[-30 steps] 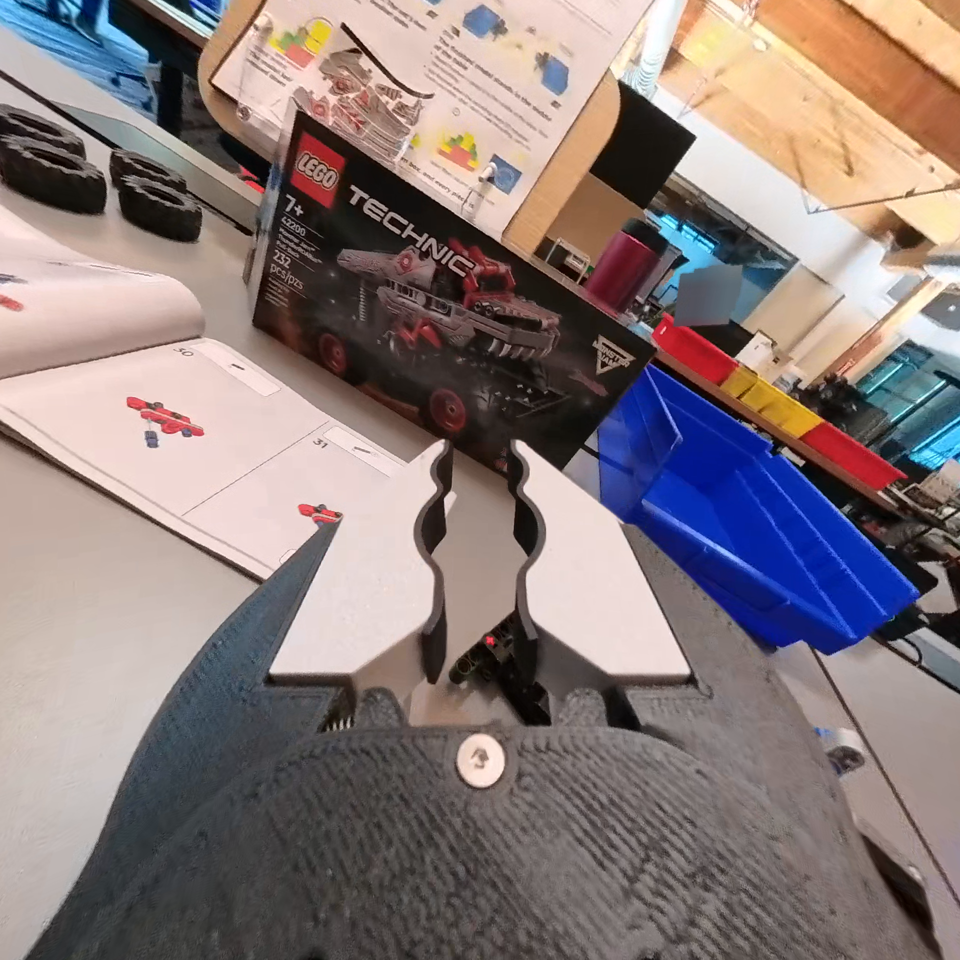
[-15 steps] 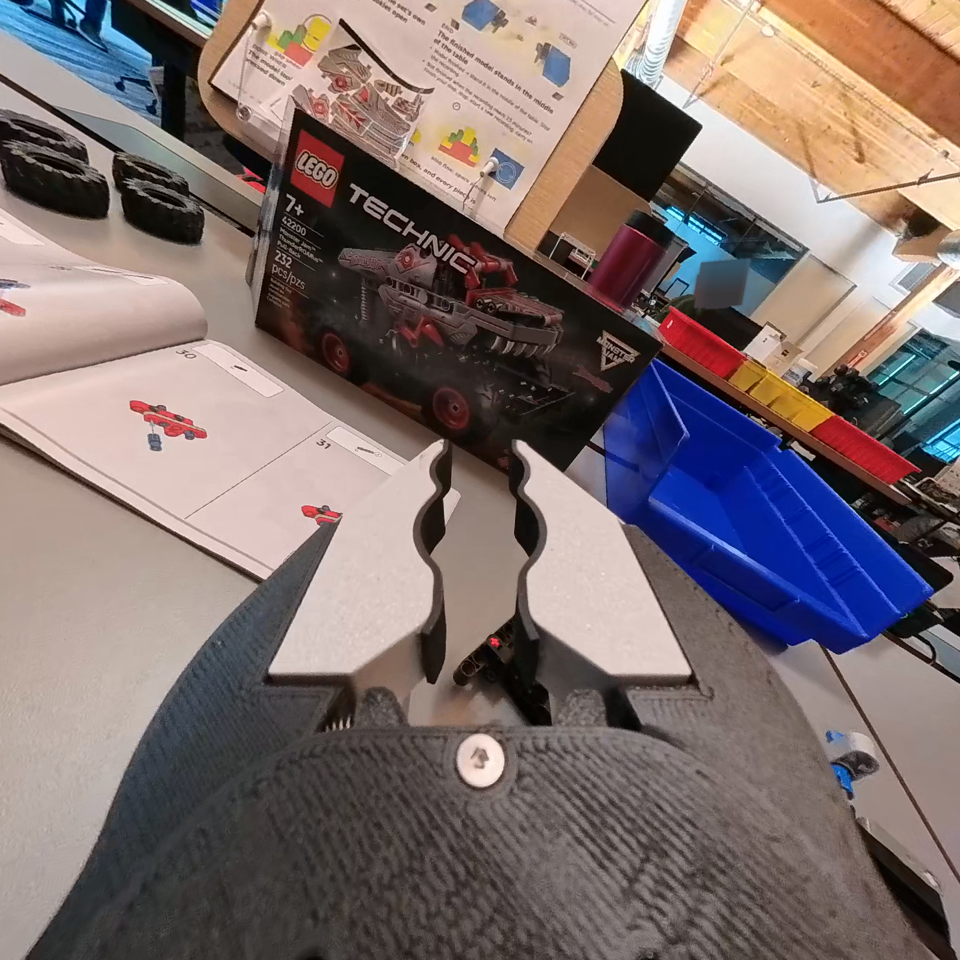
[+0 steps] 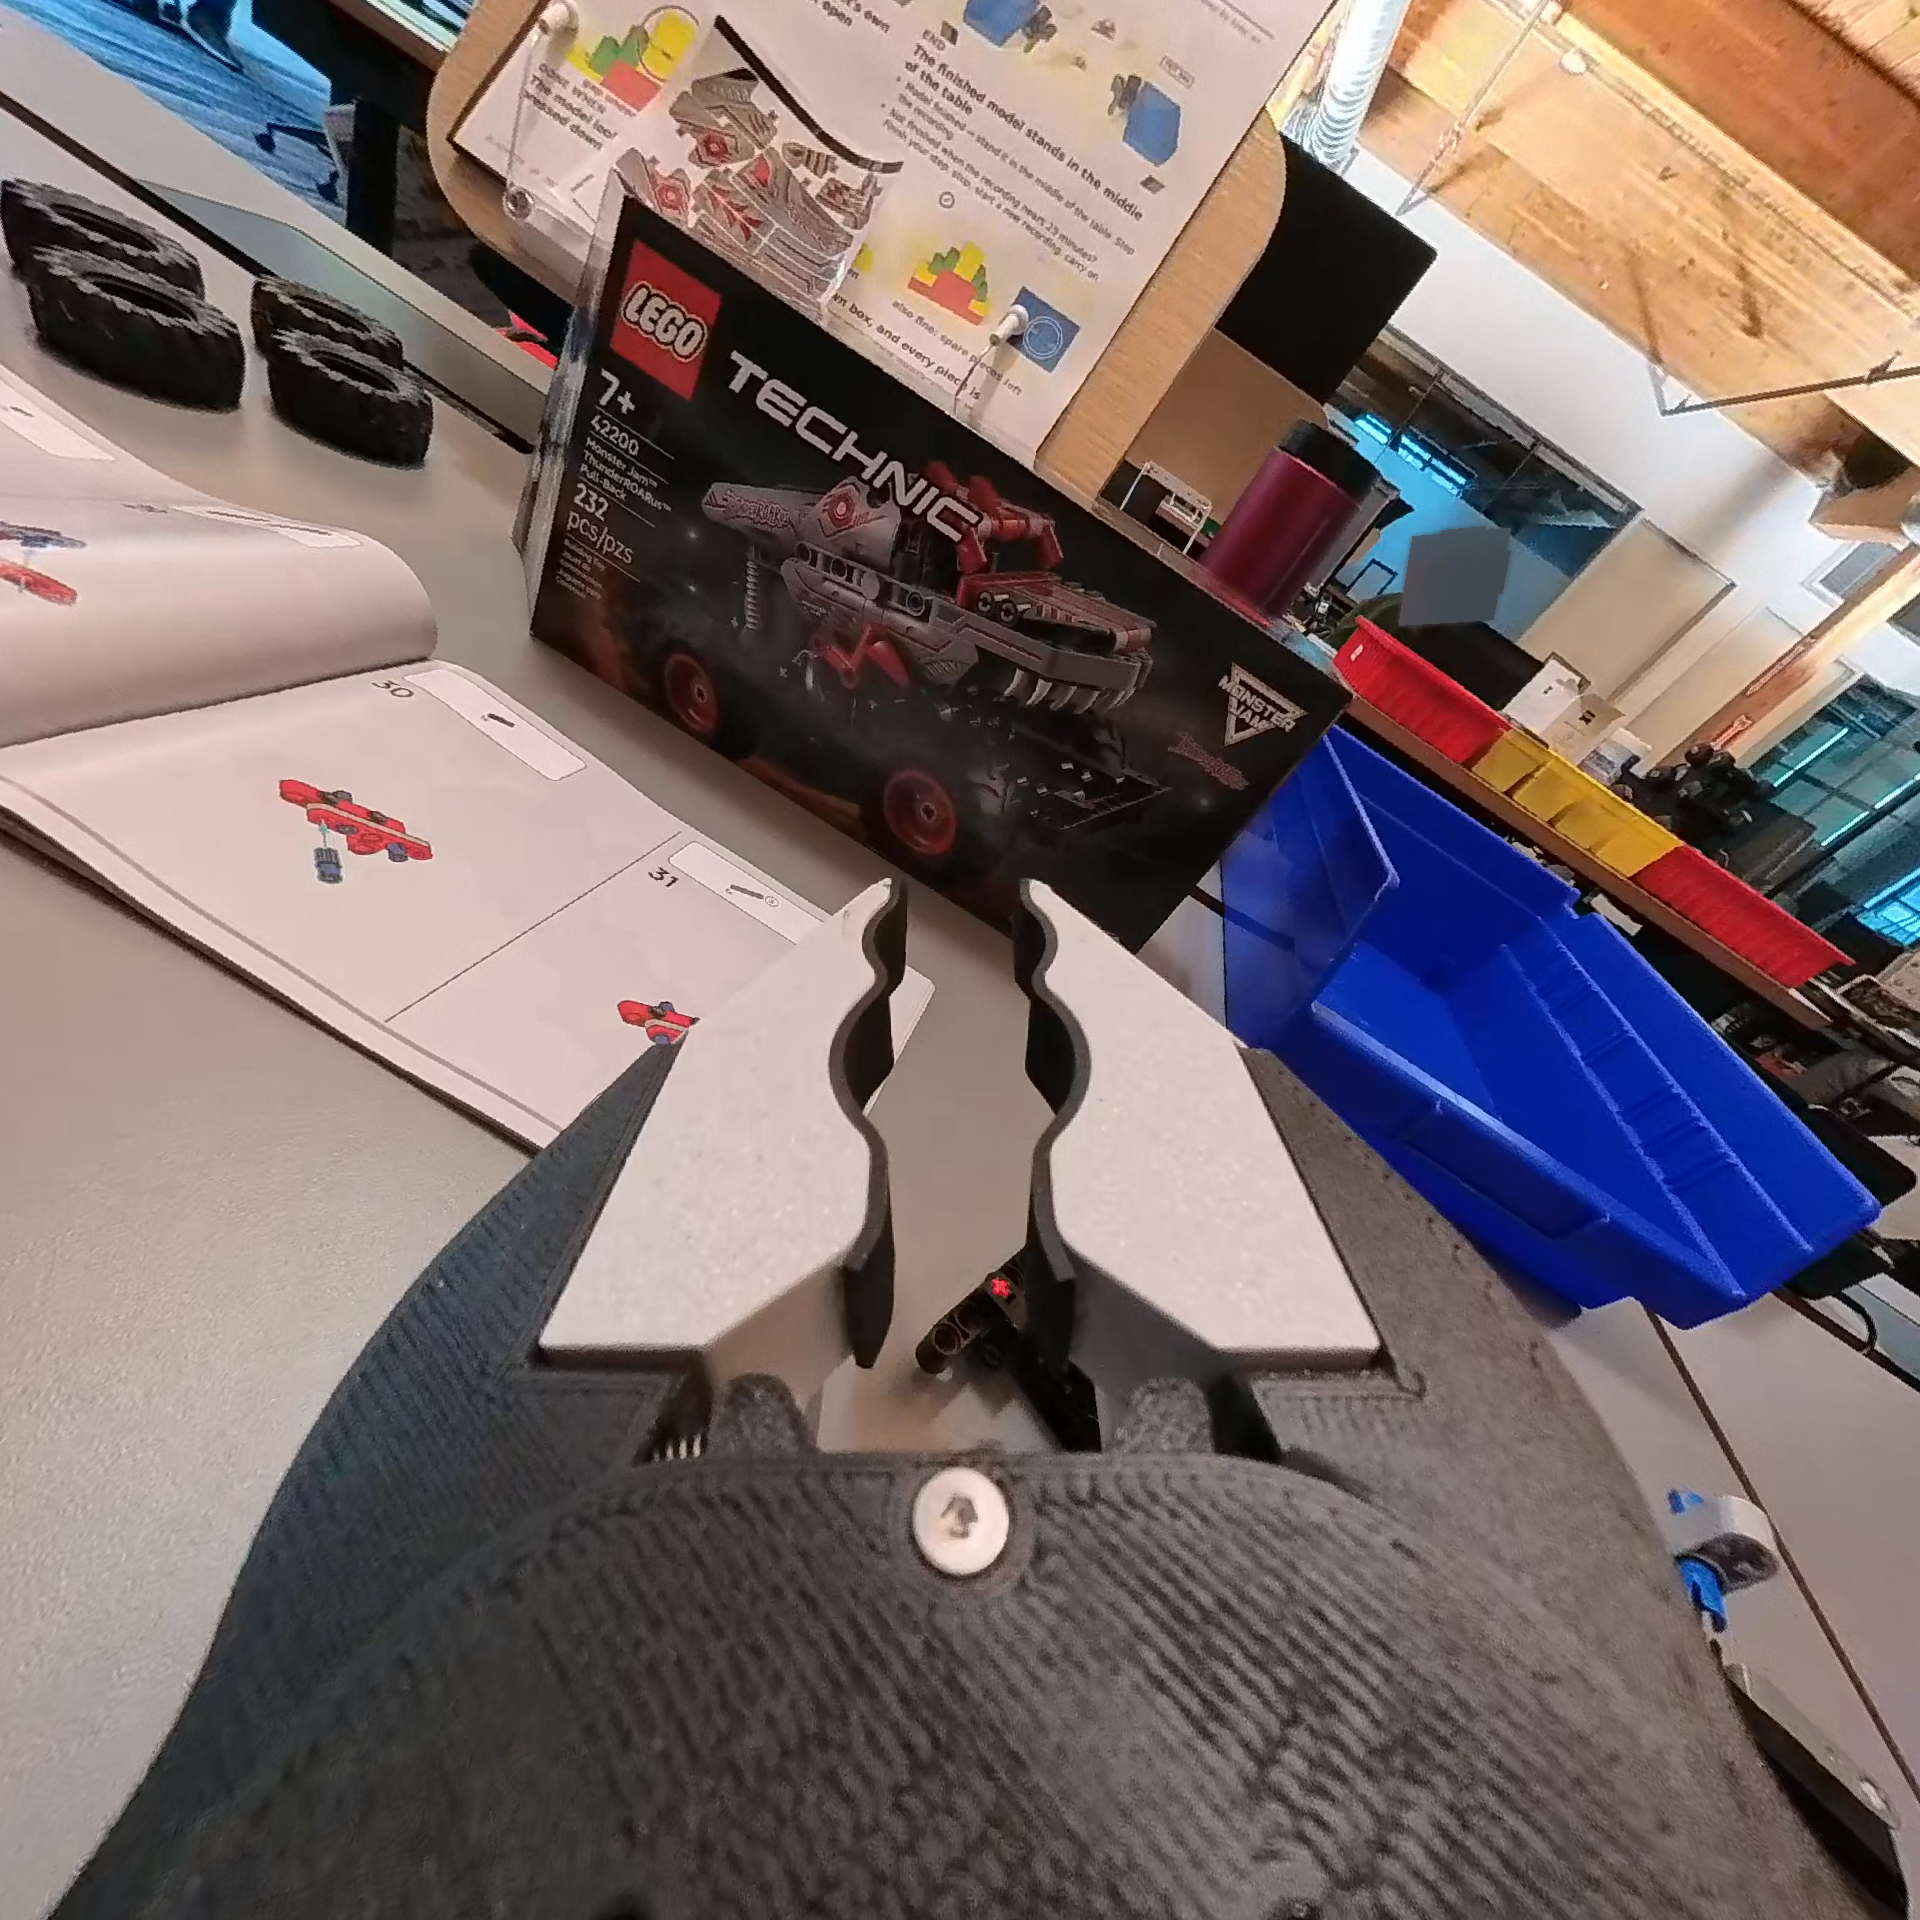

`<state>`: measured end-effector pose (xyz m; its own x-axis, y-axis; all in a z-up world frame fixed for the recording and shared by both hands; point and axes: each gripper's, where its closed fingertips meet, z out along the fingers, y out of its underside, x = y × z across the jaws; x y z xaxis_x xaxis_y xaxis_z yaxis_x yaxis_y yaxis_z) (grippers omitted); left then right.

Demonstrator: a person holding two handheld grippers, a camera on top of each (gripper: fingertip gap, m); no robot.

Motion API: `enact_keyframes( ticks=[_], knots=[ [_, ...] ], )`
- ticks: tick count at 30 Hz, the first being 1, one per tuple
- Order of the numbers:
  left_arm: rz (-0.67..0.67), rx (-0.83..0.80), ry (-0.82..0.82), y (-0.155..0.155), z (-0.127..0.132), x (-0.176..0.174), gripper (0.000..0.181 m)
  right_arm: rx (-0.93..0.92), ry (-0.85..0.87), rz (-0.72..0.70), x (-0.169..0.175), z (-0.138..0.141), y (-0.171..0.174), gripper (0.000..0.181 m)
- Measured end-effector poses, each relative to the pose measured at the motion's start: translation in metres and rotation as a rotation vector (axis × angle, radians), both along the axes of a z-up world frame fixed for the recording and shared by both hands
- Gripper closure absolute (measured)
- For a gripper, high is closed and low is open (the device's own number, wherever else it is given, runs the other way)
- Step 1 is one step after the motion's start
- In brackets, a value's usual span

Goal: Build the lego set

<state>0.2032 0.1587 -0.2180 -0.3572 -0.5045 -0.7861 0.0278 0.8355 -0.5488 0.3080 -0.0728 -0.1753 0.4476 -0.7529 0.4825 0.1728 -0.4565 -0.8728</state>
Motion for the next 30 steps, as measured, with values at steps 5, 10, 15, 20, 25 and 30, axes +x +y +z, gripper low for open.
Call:
enact_keyframes(
  ticks=[5, 10, 15, 20, 25, 30],
  knots=[
    [0.000, 0.000, 0.004, 0.000, -0.001, 0.000, 0.181, -0.006, 0.000, 0.004, 0.000, -0.001, 0.001, 0.164],
    [0.000, 0.005, 0.006, 0.000, -0.002, 0.000, 0.181, -0.011, -0.002, 0.009, -0.001, -0.001, 0.002, 0.164],
    [-0.001, 0.002, 0.009, 0.000, -0.002, 0.001, 0.181, -0.016, 0.001, 0.013, -0.001, -0.002, 0.003, 0.164],
    [-0.004, -0.011, -0.009, -0.001, 0.002, 0.000, 0.181, -0.025, -0.004, 0.029, -0.003, -0.002, 0.006, 0.164],
    [-0.007, -0.182, -0.068, 0.001, 0.035, -0.005, 0.181, -0.092, -0.018, 0.027, -0.003, -0.007, 0.008, 0.165],
    [0.077, -0.329, -0.145, 0.048, 0.091, -0.018, 0.181, -0.136, -0.033, 0.022, -0.003, -0.011, 0.008, 0.165]
  ],
)
